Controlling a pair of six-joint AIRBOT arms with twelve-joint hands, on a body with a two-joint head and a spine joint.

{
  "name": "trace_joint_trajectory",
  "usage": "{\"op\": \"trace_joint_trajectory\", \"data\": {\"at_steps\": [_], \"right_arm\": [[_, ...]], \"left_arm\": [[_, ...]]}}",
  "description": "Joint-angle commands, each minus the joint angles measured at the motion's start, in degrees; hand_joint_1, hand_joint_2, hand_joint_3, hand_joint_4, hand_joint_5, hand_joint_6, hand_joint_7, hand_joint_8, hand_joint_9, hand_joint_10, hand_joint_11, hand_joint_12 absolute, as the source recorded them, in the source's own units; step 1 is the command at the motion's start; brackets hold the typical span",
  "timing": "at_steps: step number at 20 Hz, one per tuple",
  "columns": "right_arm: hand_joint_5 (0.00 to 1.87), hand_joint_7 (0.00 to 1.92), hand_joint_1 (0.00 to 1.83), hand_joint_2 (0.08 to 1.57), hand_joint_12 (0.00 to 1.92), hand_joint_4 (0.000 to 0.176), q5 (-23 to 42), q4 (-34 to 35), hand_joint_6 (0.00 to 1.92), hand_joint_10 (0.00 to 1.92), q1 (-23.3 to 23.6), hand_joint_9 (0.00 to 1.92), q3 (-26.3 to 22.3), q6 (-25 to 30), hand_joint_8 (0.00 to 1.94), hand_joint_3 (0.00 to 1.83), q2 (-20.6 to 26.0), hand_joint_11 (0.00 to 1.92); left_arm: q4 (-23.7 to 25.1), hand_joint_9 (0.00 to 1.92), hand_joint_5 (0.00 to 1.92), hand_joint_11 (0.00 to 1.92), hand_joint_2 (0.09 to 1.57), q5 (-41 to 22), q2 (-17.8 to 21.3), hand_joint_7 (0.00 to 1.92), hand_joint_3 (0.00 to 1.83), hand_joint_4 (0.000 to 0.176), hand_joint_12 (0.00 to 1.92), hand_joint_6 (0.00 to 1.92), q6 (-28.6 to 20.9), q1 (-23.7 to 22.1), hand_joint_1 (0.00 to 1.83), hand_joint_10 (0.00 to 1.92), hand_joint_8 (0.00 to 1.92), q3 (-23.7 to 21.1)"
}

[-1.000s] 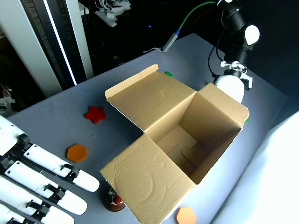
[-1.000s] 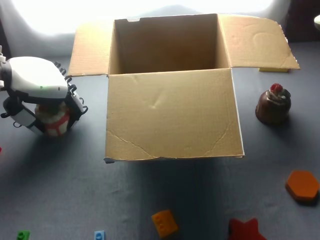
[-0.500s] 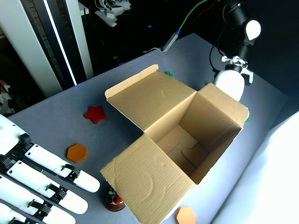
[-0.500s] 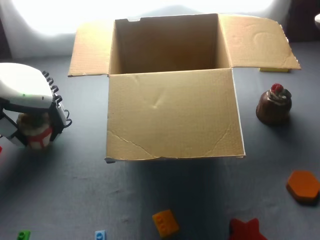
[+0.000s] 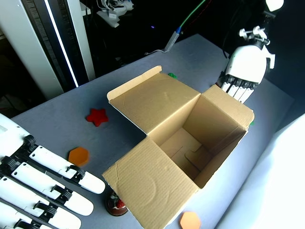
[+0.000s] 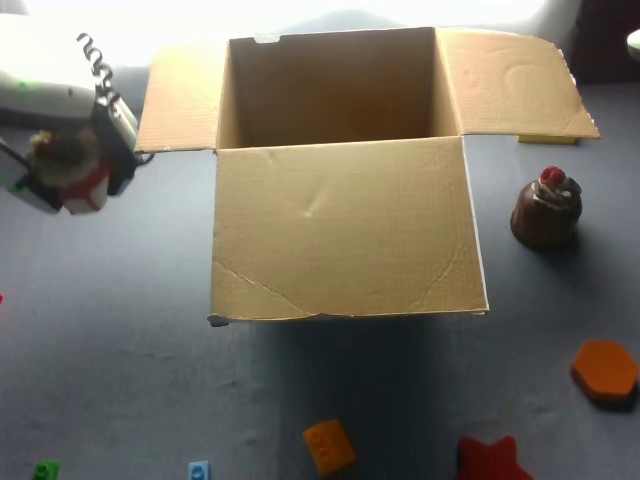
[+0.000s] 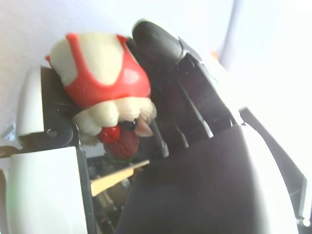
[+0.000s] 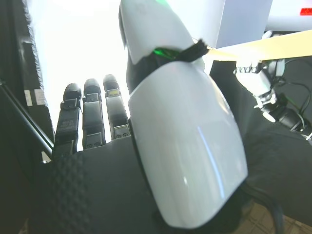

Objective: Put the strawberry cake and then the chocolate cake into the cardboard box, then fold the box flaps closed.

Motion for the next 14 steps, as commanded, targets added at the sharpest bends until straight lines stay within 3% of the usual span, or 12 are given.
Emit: {"op": "trace_joint_trajectory", "data": {"at_steps": [1,2,3,4,5,7,11,14], "right_arm": [[0.00,0.01,1.11,1.12,0.00,0.032,6.3,-0.6,0.00,0.01,0.4,0.02,0.1,-0.3,0.00,0.03,0.8,0.00],[0.00,0.00,1.10,1.12,0.00,0.038,6.3,-0.6,0.00,0.00,0.4,0.00,0.1,-0.3,0.00,0.03,0.8,0.00],[0.00,0.00,1.10,1.12,0.00,0.040,6.3,-0.6,0.00,0.00,0.4,0.00,0.1,-0.3,0.00,0.03,0.8,0.00],[0.00,0.00,1.15,1.10,0.00,0.042,6.3,-0.6,0.00,0.00,0.3,0.00,0.1,-0.3,0.00,0.02,0.8,0.00],[0.01,0.00,1.19,1.10,0.00,0.036,6.3,-0.6,0.00,0.00,0.3,0.00,0.1,-0.3,0.00,0.02,0.8,0.00],[0.01,0.00,1.19,1.10,0.00,0.038,6.3,-0.6,0.01,0.00,0.3,0.00,0.1,-0.3,0.00,0.02,0.8,0.00],[0.00,0.00,1.13,1.11,0.00,0.037,6.3,-0.6,0.00,0.00,0.2,0.00,0.1,-0.3,0.00,0.03,0.8,0.00],[0.00,0.00,1.14,1.11,0.00,0.037,6.3,-0.6,0.00,0.00,0.2,0.00,0.1,-0.3,0.00,0.02,0.8,0.00]], "left_arm": [[-2.7,0.99,0.95,0.92,1.14,0.5,1.4,0.92,0.00,0.001,1.27,0.98,-0.3,-2.1,1.21,1.02,1.19,-0.1],[-1.2,1.03,0.93,0.94,1.13,0.5,1.7,0.95,0.00,0.018,1.21,1.05,-0.6,-3.7,1.21,0.95,1.10,-0.5],[0.4,1.05,0.94,0.94,1.13,0.5,2.1,0.97,0.00,0.024,1.17,1.05,-0.8,-5.5,1.21,0.91,1.06,-0.7],[2.1,0.99,0.92,0.94,1.12,0.5,2.4,0.89,0.01,0.000,1.22,1.01,-1.2,-7.2,1.34,1.16,1.06,-0.9],[3.2,1.01,1.02,0.94,1.12,0.5,2.5,0.94,0.00,0.000,1.29,0.89,-1.4,-8.1,1.23,0.96,1.12,-1.0],[5.3,1.02,1.04,0.94,1.12,0.5,2.8,0.93,0.00,0.000,1.32,0.82,-1.7,-10.0,1.23,0.98,1.17,-1.0],[7.7,1.00,1.00,0.92,1.12,0.3,3.1,0.92,0.00,0.010,1.28,0.93,-2.0,-12.8,1.22,0.97,1.14,-1.2],[9.6,0.99,0.99,0.92,1.13,-0.1,3.0,0.90,0.00,0.000,1.31,0.92,-2.2,-15.3,1.22,1.03,1.20,-1.7]]}}
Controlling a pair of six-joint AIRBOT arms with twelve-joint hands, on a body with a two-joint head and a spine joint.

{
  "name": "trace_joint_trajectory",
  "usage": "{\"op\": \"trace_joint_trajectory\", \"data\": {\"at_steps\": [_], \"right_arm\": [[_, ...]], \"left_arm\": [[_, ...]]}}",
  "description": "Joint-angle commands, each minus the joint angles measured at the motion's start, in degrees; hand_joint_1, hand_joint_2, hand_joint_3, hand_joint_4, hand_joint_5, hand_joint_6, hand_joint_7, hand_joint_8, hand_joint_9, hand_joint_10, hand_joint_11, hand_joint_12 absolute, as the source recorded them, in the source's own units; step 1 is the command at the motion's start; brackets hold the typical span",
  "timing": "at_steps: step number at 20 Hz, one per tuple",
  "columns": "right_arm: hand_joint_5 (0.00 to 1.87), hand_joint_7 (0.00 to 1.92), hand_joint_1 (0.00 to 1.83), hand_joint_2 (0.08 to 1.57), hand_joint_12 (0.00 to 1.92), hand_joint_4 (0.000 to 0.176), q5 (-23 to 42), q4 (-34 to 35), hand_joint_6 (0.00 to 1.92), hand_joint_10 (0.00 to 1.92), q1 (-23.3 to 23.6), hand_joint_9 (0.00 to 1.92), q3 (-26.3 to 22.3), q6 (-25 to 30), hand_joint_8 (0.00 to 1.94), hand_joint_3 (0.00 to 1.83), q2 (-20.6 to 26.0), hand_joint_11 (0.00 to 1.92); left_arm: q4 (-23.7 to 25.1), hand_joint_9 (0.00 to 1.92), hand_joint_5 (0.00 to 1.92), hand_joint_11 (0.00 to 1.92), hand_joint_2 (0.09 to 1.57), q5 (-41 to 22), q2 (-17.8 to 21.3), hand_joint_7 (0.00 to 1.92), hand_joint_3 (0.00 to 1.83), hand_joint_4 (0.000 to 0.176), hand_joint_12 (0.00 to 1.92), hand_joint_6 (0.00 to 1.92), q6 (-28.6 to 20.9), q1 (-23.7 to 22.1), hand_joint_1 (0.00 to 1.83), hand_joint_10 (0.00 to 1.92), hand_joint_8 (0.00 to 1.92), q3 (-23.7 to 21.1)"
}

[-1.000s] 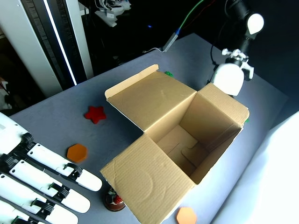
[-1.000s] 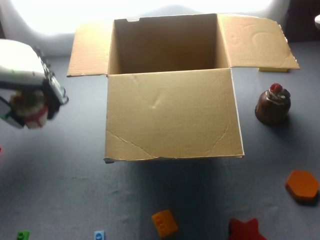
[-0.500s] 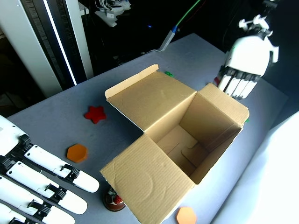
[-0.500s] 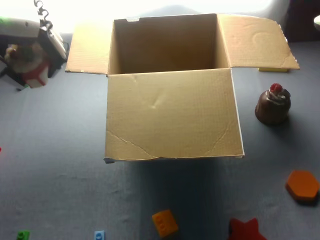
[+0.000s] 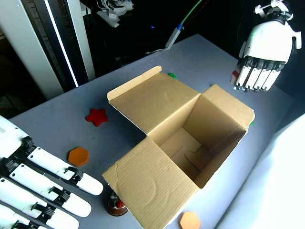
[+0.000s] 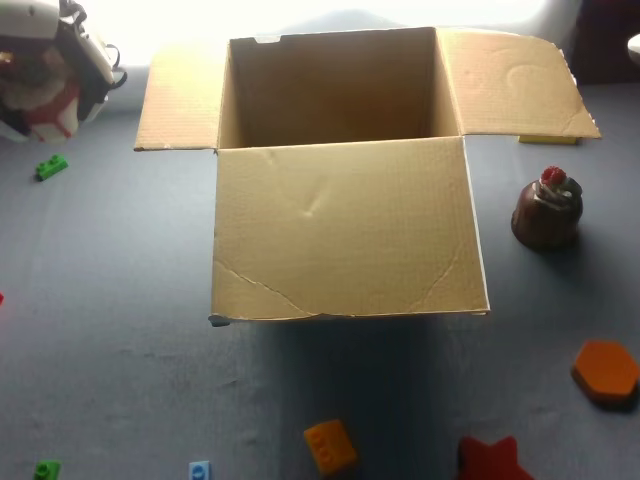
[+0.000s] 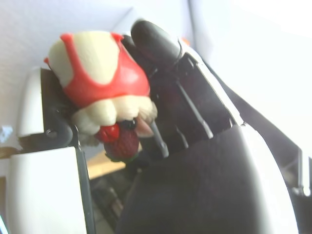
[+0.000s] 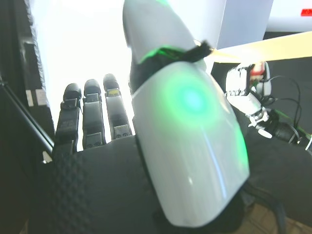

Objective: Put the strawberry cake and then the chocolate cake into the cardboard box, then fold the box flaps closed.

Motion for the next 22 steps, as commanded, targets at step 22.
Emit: {"op": "trace_joint_trajectory", "data": {"at_steps": [22], "right_arm": [[0.00,0.00,1.12,1.12,0.00,0.041,6.1,-0.6,0.00,0.00,-1.2,0.00,0.0,-0.3,0.00,0.02,0.6,0.00]], "left_arm": [[-0.7,0.97,1.01,0.90,1.11,-2.9,-11.5,0.89,0.00,0.000,1.34,0.74,-3.6,-6.4,1.37,1.30,1.11,-1.0]]}}
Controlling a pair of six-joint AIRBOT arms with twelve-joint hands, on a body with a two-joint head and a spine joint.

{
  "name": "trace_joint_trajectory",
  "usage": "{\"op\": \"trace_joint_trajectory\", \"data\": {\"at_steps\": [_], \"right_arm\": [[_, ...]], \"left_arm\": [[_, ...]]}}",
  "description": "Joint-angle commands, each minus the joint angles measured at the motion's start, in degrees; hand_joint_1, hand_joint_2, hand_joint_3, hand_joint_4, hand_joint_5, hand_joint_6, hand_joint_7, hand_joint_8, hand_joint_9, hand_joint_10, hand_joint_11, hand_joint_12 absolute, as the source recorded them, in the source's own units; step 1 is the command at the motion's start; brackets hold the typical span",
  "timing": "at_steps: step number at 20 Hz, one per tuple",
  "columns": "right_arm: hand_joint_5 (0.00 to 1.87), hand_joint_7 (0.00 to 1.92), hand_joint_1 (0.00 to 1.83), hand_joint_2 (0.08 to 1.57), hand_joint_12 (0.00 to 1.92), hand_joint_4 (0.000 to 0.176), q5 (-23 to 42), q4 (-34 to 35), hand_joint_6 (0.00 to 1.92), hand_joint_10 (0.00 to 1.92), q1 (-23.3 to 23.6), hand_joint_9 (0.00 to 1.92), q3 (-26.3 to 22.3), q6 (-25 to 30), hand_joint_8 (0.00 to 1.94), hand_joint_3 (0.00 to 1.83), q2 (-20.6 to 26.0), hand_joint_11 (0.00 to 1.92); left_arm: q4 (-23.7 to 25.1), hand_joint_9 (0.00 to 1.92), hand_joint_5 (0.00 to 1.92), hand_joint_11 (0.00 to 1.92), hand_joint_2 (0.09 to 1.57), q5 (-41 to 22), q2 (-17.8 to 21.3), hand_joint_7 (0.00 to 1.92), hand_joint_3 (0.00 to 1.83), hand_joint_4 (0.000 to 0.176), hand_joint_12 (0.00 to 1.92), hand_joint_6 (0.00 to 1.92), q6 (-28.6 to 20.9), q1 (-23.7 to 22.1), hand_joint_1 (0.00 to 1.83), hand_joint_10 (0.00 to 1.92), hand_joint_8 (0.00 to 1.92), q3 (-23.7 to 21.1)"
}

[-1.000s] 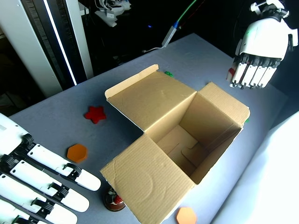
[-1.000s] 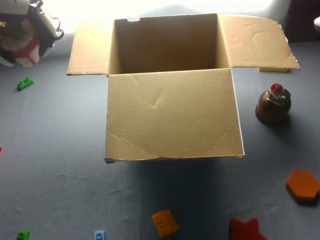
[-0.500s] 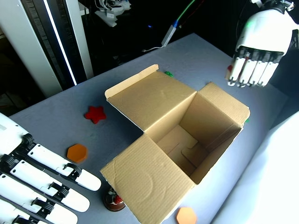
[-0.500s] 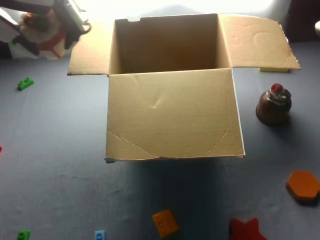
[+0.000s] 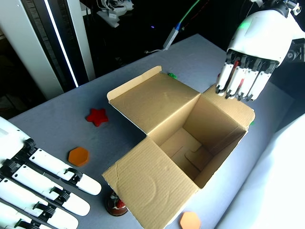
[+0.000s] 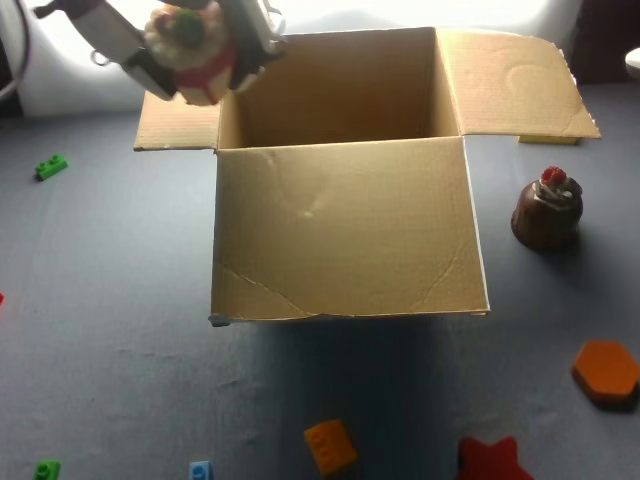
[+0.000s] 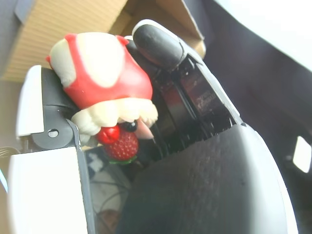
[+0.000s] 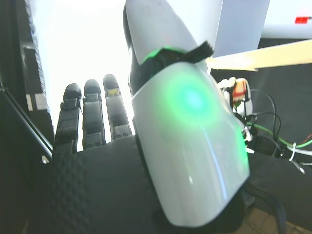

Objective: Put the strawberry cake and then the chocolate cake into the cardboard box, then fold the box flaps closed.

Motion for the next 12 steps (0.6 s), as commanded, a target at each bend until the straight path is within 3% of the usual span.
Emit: {"op": "trace_joint_trajectory", "data": {"at_steps": [1,5,6,10,11,12], "right_arm": [[0.00,0.00,1.12,1.12,0.00,0.041,6.0,-0.6,0.00,0.00,0.3,0.00,0.1,-0.3,0.00,0.02,0.8,0.00],[0.00,0.00,1.10,1.12,0.00,0.041,6.0,-0.6,0.00,0.00,0.3,0.00,0.1,-0.1,0.00,0.03,0.6,0.00],[0.00,0.00,1.09,1.12,0.00,0.038,6.0,-0.6,0.00,0.00,0.3,0.00,0.1,-0.1,0.00,0.02,0.6,0.00],[0.00,0.00,1.06,1.12,0.00,0.043,5.7,-0.6,0.00,0.00,0.3,0.00,0.1,-0.1,0.00,0.02,0.6,0.00],[0.00,0.00,1.06,1.10,0.00,0.041,5.6,-0.6,0.00,0.00,0.3,0.00,0.1,-0.1,0.00,0.01,0.5,0.00],[0.00,0.00,1.07,1.11,0.00,0.038,5.6,-0.6,0.00,0.00,0.3,0.00,0.1,-0.1,0.00,0.02,0.4,0.00]], "left_arm": [[-4.4,0.97,1.01,0.90,1.11,1.4,0.0,0.89,0.00,0.000,1.34,0.74,0.1,-0.2,1.37,1.30,1.11,0.4],[-5.1,1.01,1.06,0.92,1.09,1.4,-3.7,0.94,0.00,0.000,1.36,0.65,0.0,1.3,1.38,1.25,1.04,2.0],[-5.5,1.01,1.05,0.93,1.11,1.3,-5.0,0.96,0.00,0.000,1.33,0.76,0.0,1.9,1.24,1.04,1.15,3.1],[-6.2,0.97,1.04,0.90,1.11,1.3,-8.5,0.94,0.00,0.000,1.34,0.79,-0.1,2.7,1.25,1.11,1.15,6.7],[-6.4,0.97,1.05,0.85,1.10,1.3,-9.7,0.92,0.00,0.000,1.43,0.72,-0.1,3.1,1.37,1.26,1.08,8.1],[-6.4,0.92,1.05,0.84,1.11,1.4,-10.4,0.91,0.00,0.000,1.46,0.77,0.0,3.2,1.26,1.18,1.19,8.8]]}}
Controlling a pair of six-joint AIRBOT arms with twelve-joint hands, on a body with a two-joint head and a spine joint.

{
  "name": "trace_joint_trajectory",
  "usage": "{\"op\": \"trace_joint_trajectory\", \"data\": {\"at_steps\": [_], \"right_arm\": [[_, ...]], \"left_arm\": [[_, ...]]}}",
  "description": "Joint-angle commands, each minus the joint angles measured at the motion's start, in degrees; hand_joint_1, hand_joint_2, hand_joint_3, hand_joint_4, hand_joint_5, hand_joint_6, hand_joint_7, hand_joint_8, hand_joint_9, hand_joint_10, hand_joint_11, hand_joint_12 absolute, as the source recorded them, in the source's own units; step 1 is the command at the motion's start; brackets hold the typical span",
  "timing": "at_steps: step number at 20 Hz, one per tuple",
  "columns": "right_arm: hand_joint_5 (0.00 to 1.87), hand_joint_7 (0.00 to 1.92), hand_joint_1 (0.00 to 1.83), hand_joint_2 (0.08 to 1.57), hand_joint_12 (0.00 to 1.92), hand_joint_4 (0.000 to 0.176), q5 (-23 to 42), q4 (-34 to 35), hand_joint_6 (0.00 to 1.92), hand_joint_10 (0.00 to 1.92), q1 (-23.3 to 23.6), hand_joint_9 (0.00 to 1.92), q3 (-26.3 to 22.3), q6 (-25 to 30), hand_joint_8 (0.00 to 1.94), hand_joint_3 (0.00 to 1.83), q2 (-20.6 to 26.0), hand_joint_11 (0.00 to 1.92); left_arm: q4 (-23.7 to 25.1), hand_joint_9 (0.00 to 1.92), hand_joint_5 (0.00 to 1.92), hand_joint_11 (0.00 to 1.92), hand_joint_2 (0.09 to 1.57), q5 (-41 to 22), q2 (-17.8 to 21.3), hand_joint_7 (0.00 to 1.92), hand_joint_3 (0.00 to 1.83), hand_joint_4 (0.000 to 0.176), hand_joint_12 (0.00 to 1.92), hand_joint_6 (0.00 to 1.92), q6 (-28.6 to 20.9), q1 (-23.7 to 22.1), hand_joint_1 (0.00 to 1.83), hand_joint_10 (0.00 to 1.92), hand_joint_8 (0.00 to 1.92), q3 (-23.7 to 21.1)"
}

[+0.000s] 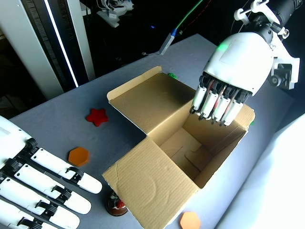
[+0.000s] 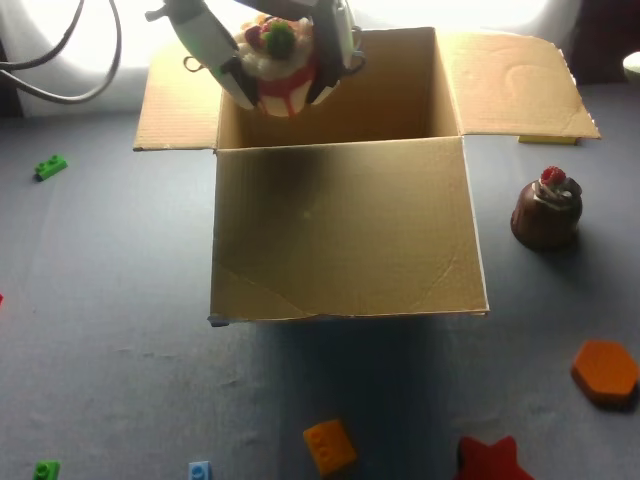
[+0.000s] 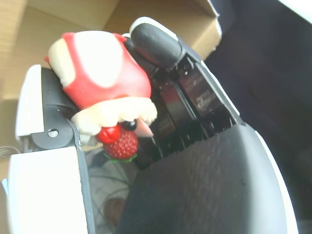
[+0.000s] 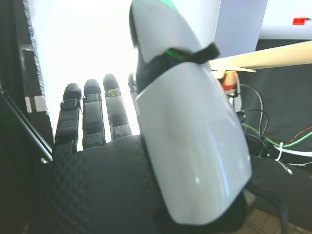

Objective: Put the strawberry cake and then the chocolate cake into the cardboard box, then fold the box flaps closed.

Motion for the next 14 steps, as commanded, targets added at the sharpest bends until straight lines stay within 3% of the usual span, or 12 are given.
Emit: {"op": "trace_joint_trajectory", "data": {"at_steps": [1,3,4,5,6,7,8,9,10,11,14], "right_arm": [[0.01,0.00,1.08,1.11,0.00,0.035,6.0,-0.6,0.00,0.00,0.3,0.00,0.1,-0.1,0.00,0.02,0.5,0.00],[0.01,0.00,1.07,1.12,0.00,0.035,6.0,-0.6,0.00,0.00,0.3,0.00,0.1,-0.1,0.00,0.02,0.2,0.00],[0.01,0.00,1.07,1.12,0.00,0.032,5.9,-0.6,0.01,0.00,0.3,0.00,0.1,-0.1,0.00,0.02,0.1,0.00],[0.02,0.00,1.07,1.11,0.00,0.032,5.9,-0.6,0.01,0.00,0.3,0.00,0.1,0.0,0.00,0.02,0.0,0.00],[0.02,0.00,1.07,1.11,0.00,0.032,5.9,-0.6,0.01,0.00,0.3,0.00,0.1,0.1,0.00,0.02,-0.1,0.00],[0.02,0.00,1.06,1.11,0.00,0.034,5.9,-0.5,0.01,0.00,0.3,0.00,0.1,0.2,0.00,0.02,-0.1,0.00],[0.01,0.00,1.05,1.12,0.00,0.035,5.7,-0.5,0.00,0.00,0.3,0.00,0.1,0.2,0.00,0.02,-0.1,0.00],[0.02,0.00,1.07,1.11,0.00,0.035,5.5,-0.5,0.01,0.00,0.4,0.00,0.1,0.3,0.00,0.01,-0.1,0.00],[0.02,0.00,1.07,1.11,0.00,0.035,5.4,-0.5,0.01,0.00,0.5,0.00,0.1,0.4,0.00,0.01,-0.1,0.00],[0.02,0.00,1.07,1.11,0.00,0.036,5.0,-0.5,0.01,0.00,0.6,0.00,0.2,1.0,0.00,0.01,-0.1,0.00],[0.01,0.00,1.07,1.10,0.00,0.040,1.1,-0.5,0.00,0.00,0.8,0.00,0.7,5.4,0.00,0.01,-0.5,0.00]], "left_arm": [[-4.5,0.90,0.97,0.82,1.13,1.2,0.0,0.91,0.01,0.000,1.46,0.91,0.4,-0.2,1.22,1.09,1.20,0.5],[-4.6,0.92,0.81,0.78,1.17,1.4,-1.0,0.94,0.00,0.000,1.47,1.18,0.7,0.3,1.20,0.96,1.13,0.9],[-4.6,0.88,0.82,0.71,1.18,1.6,-1.5,0.84,0.00,0.000,1.45,1.20,0.8,0.7,1.14,0.91,0.58,0.9],[-4.5,0.85,0.71,0.66,1.14,1.7,-1.6,0.82,0.00,0.000,1.41,0.60,1.0,1.1,1.14,0.85,0.31,0.7],[-4.4,0.85,0.71,0.66,1.14,1.9,-1.8,0.82,0.00,0.000,1.41,0.60,1.1,1.5,1.14,0.85,0.31,0.6],[-4.4,0.81,0.67,0.56,1.15,2.0,-1.9,0.77,0.00,0.000,1.34,0.27,1.2,1.8,1.09,0.66,0.12,0.7],[-4.4,0.65,0.55,0.32,1.17,2.0,-2.0,0.61,0.00,0.000,1.24,0.04,1.3,1.9,0.93,0.33,0.01,0.6],[-4.3,0.61,0.50,0.22,1.14,2.0,-2.1,0.54,0.00,0.000,1.21,0.01,1.3,2.0,0.89,0.18,0.00,0.6],[-4.3,0.61,0.50,0.22,1.14,2.0,-2.1,0.54,0.00,0.000,1.21,0.01,1.4,2.1,0.89,0.18,0.00,0.6],[-4.2,0.45,0.35,0.03,1.09,2.1,-2.1,0.36,0.00,0.025,1.20,0.00,1.4,2.1,0.71,0.02,0.00,0.6],[-4.1,0.20,0.11,0.00,1.06,2.1,-1.8,0.12,0.00,0.056,0.82,0.00,1.5,1.5,0.40,0.00,0.00,1.0]]}}
